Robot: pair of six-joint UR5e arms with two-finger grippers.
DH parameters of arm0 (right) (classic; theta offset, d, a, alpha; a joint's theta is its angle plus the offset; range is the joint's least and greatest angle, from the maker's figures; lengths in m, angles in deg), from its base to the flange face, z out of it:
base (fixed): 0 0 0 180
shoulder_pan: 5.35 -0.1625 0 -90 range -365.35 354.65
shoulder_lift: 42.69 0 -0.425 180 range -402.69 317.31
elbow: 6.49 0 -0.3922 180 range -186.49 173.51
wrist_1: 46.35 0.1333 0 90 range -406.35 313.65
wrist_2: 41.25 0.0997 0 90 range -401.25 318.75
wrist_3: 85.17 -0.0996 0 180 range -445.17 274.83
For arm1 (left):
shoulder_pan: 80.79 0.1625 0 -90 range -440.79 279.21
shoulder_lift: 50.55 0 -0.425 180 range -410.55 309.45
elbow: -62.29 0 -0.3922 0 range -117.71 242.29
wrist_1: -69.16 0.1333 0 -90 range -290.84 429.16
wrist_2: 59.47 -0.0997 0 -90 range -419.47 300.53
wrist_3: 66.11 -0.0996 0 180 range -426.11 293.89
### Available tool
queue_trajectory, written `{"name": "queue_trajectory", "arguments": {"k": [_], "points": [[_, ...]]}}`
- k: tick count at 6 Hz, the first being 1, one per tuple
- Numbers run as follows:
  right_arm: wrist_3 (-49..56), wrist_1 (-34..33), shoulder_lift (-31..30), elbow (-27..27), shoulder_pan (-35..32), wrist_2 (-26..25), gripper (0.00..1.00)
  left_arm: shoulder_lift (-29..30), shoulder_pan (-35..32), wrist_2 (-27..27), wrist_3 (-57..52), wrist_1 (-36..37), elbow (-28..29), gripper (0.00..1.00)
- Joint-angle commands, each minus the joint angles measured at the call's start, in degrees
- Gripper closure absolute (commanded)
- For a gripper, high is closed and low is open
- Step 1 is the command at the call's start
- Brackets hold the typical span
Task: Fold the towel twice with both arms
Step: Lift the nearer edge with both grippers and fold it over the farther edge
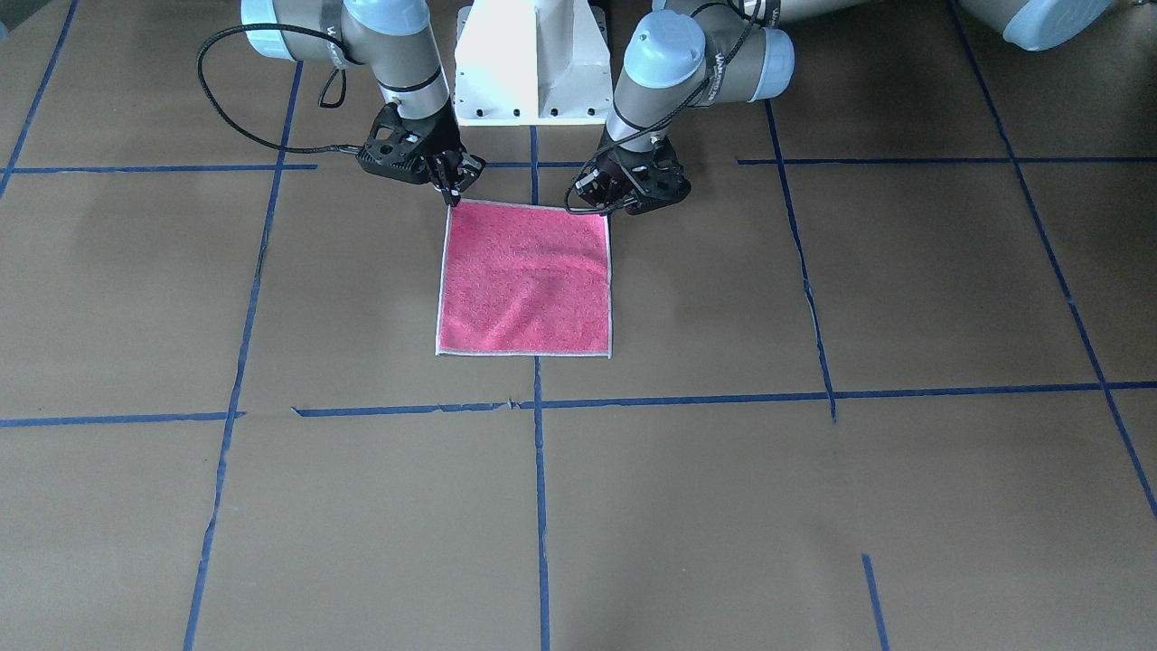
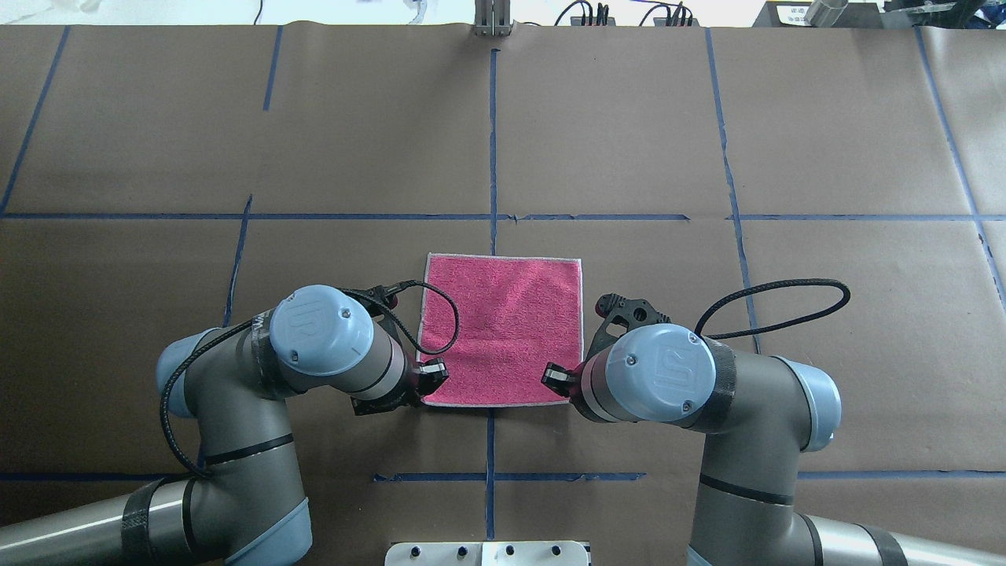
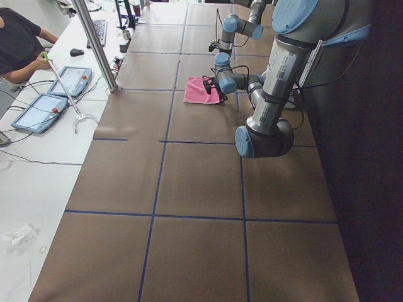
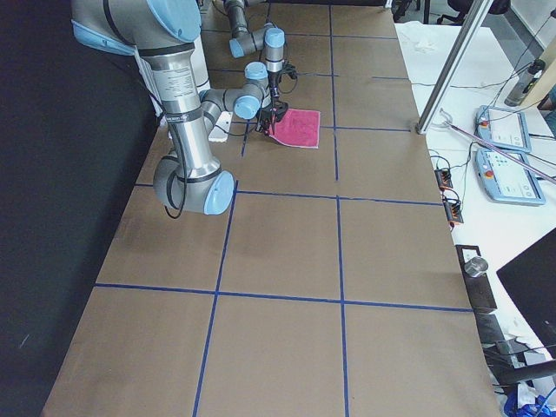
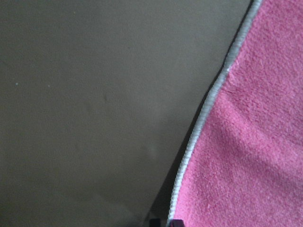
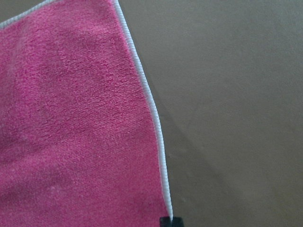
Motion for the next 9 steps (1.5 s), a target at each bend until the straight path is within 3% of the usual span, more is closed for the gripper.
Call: {"name": "queue_trajectory", "arguments": {"k": [1, 3, 6, 7, 9], "points": [[0.0, 0.0, -0.2, 0.0, 0.0, 0.0, 1.00, -0.1, 0.0, 0.1, 0.2, -0.1, -1.6, 1.00], [0.0, 0.1, -1.7, -2.6, -0.1, 2.4, 1.00, -0.5, 0.2, 0.0, 3.2, 0.2, -6.2, 1.00], [0.1, 0.3, -2.2, -4.6, -1.8, 2.5, 1.00, 0.0, 0.5, -0.3, 6.8, 0.9, -5.7, 1.00], [0.3, 0.5, -1.4, -3.9, -4.2, 2.4, 1.00, 2.3, -1.3, -1.9, 3.5, 0.7, -5.3, 1.00], [0.4, 0.5, 4.8, 3.5, -9.3, 2.5, 1.00, 3.8, -3.9, -5.9, -1.7, 0.0, -1.8, 1.00]]}}
